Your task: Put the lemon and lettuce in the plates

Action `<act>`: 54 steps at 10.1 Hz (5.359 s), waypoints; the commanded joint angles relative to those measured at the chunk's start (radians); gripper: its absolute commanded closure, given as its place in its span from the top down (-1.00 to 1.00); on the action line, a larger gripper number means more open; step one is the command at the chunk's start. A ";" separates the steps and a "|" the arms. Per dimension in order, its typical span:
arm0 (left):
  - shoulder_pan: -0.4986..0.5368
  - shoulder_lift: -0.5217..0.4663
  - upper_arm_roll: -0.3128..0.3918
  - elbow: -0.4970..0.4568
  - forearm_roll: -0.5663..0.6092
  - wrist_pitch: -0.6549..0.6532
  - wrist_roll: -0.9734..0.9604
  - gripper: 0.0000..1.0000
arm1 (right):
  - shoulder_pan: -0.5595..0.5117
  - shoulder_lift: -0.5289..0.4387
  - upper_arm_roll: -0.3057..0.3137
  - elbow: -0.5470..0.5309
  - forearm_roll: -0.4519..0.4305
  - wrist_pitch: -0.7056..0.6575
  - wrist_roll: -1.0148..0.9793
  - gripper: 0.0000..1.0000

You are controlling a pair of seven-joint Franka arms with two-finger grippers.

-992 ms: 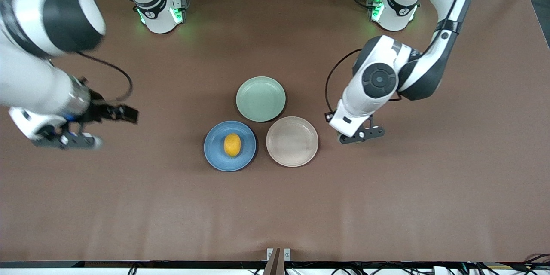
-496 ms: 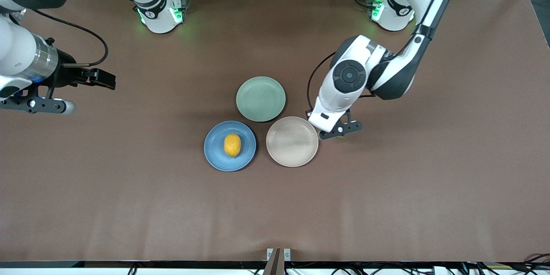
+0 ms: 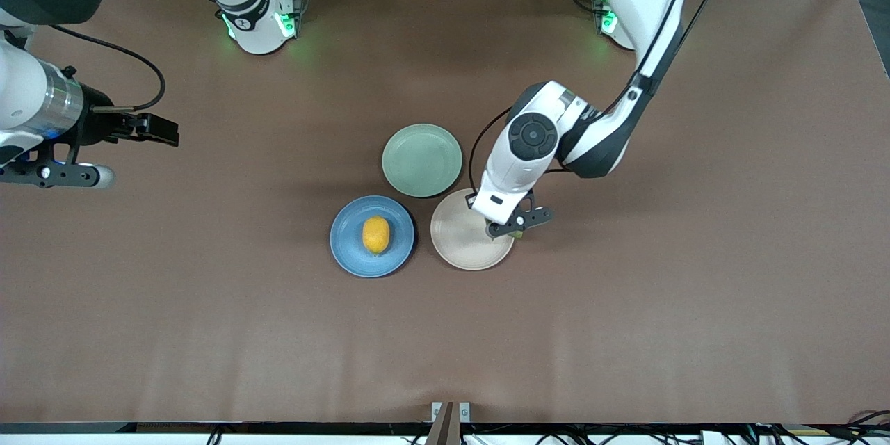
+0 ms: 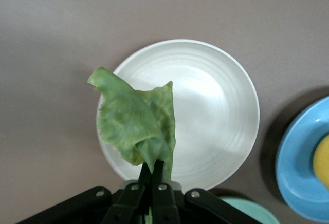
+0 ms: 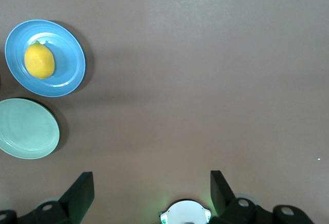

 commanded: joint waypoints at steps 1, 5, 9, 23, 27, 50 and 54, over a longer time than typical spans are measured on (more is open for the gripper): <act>-0.022 0.064 0.000 0.036 0.015 0.066 -0.051 -1.00 | -0.023 -0.019 0.013 -0.021 -0.005 0.002 -0.020 1.00; -0.022 0.074 0.005 0.048 0.026 0.093 0.024 1.00 | -0.027 -0.022 0.012 -0.023 -0.005 -0.008 -0.037 1.00; 0.047 -0.145 0.011 0.042 0.029 -0.095 0.135 1.00 | -0.027 -0.022 0.012 -0.023 -0.005 -0.008 -0.037 1.00; 0.426 -0.611 0.006 0.041 0.023 -0.638 0.573 1.00 | -0.103 -0.108 0.012 -0.155 -0.003 0.046 -0.107 1.00; 0.429 -0.638 0.048 0.028 0.026 -0.668 0.730 1.00 | -0.100 -0.108 0.013 -0.155 -0.003 0.054 -0.106 1.00; 0.512 -0.637 0.054 0.034 0.027 -0.697 0.866 1.00 | -0.103 -0.152 -0.008 -0.231 -0.003 0.190 -0.107 1.00; 0.512 -0.637 0.054 0.034 0.027 -0.697 0.865 1.00 | -0.098 -0.151 -0.008 -0.218 -0.003 0.180 -0.106 1.00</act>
